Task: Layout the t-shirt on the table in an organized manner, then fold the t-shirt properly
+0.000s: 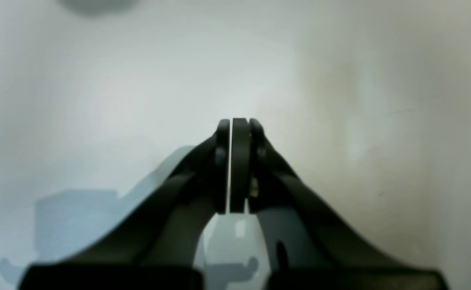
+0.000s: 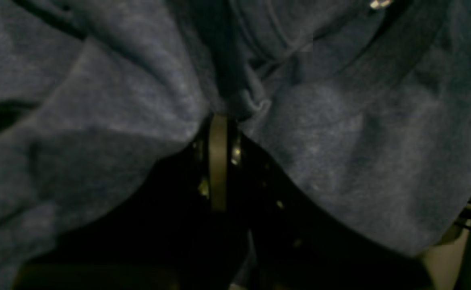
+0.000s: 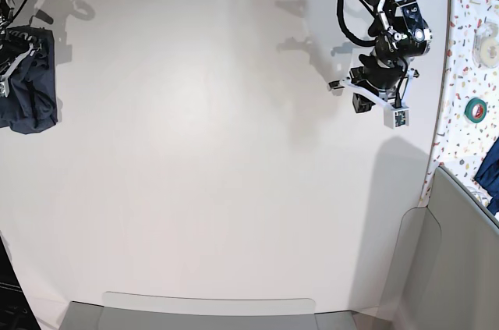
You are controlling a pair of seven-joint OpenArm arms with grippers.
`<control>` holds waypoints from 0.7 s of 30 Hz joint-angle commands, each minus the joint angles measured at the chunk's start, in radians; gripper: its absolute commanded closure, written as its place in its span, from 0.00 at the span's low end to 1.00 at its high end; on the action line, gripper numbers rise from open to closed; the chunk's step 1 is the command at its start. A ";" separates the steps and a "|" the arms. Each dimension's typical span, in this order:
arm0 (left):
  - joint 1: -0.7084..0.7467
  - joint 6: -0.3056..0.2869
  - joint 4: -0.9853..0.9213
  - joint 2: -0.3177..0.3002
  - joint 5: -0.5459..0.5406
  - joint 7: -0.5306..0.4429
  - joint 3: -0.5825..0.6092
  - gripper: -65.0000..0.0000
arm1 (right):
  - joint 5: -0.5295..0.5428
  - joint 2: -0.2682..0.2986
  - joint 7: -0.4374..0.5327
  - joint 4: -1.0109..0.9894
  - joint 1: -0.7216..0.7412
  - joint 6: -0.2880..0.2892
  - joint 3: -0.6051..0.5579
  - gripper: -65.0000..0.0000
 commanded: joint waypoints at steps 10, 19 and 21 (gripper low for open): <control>-0.010 0.000 0.020 -0.002 -0.007 -0.020 0.001 1.00 | -0.030 -0.015 -0.107 0.015 0.156 0.022 0.262 1.00; -0.010 0.000 0.022 -0.002 -0.007 -0.022 0.087 1.00 | -0.030 -0.259 -0.107 0.239 0.396 0.022 0.348 1.00; -0.010 0.000 0.022 -0.002 -0.007 -0.031 0.105 1.00 | -0.030 -0.350 -0.107 0.317 0.419 0.023 0.321 1.00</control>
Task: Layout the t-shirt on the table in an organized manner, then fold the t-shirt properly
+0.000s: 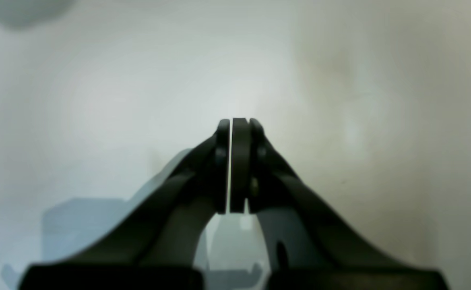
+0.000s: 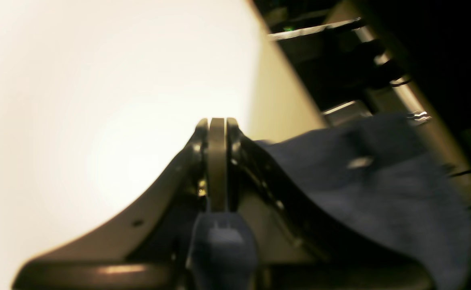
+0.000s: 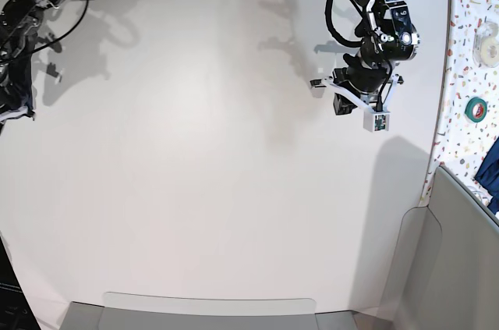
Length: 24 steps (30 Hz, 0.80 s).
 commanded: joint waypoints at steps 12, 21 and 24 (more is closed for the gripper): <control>0.060 -0.001 0.159 -0.074 0.000 -0.278 0.149 1.00 | 0.020 -0.286 0.195 0.295 -0.118 -0.002 -0.337 1.00; 0.292 0.003 0.142 -0.128 0.002 -0.947 0.195 1.00 | 0.014 -0.261 0.676 0.296 -0.315 -0.145 -0.476 1.00; 0.375 0.003 0.132 -0.126 0.002 -1.093 0.188 1.00 | 0.014 -0.258 0.829 0.296 -0.404 -0.227 -0.504 1.00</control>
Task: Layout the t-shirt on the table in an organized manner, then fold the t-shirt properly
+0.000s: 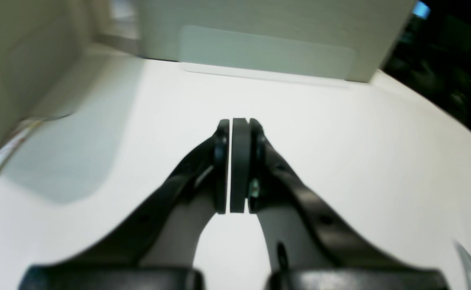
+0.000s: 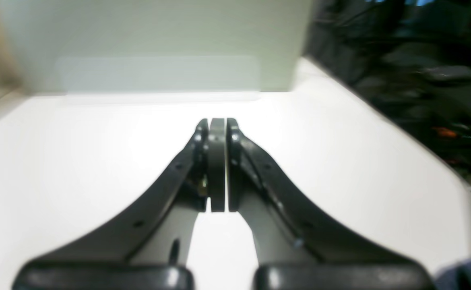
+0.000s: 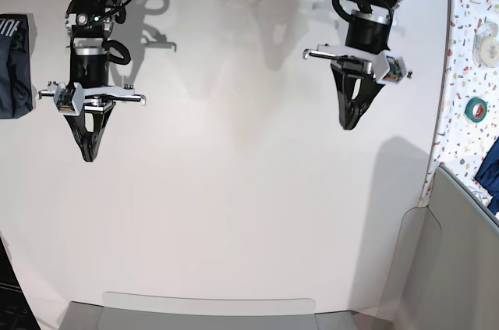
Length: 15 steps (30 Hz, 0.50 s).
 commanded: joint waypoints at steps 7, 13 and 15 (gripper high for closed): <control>0.196 -0.004 -0.042 -0.005 -0.005 -0.401 -0.007 1.00 | 0.007 -0.005 0.275 0.018 -0.241 -0.083 -0.005 1.00; 0.353 -0.003 -0.143 -0.005 -0.005 -0.649 0.001 1.00 | 0.011 -0.048 0.361 0.013 -0.474 -0.160 -0.005 1.00; 0.377 -0.003 -0.200 -0.003 -0.006 -0.705 0.004 1.00 | 0.013 -0.074 0.360 -0.002 -0.542 -0.161 -0.005 1.00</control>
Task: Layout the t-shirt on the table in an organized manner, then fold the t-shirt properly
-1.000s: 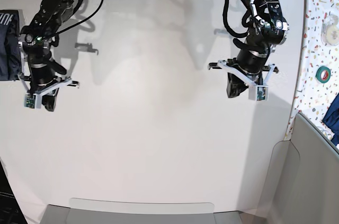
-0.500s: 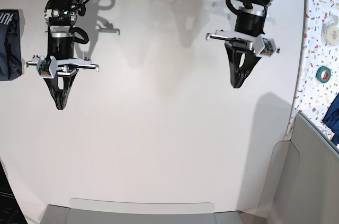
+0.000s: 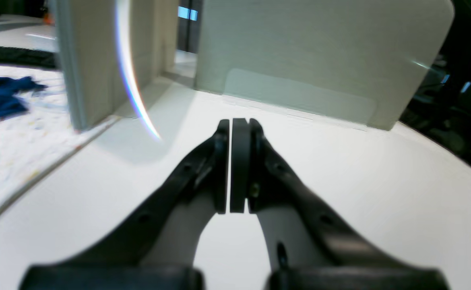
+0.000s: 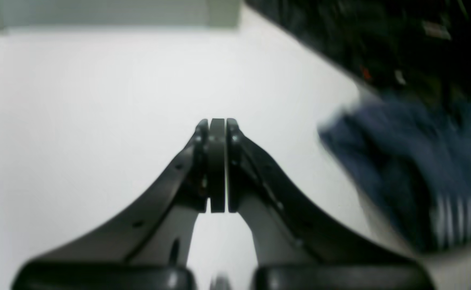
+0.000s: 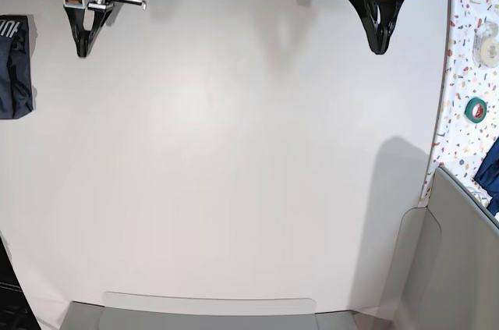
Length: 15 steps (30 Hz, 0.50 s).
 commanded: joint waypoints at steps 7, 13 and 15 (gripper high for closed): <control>0.104 -0.002 -0.158 -0.002 -0.013 -0.065 0.002 1.00 | -0.001 0.002 -0.011 -0.212 -0.158 0.000 -0.008 1.00; 0.213 -0.002 -0.202 -0.012 -0.164 -0.070 0.097 1.00 | -0.002 0.020 -0.122 -0.467 -0.143 0.003 -0.008 1.00; 0.221 -0.002 -0.244 -0.012 -0.182 -0.065 0.132 1.00 | -0.002 0.031 -0.128 -0.585 -0.112 0.003 -0.008 1.00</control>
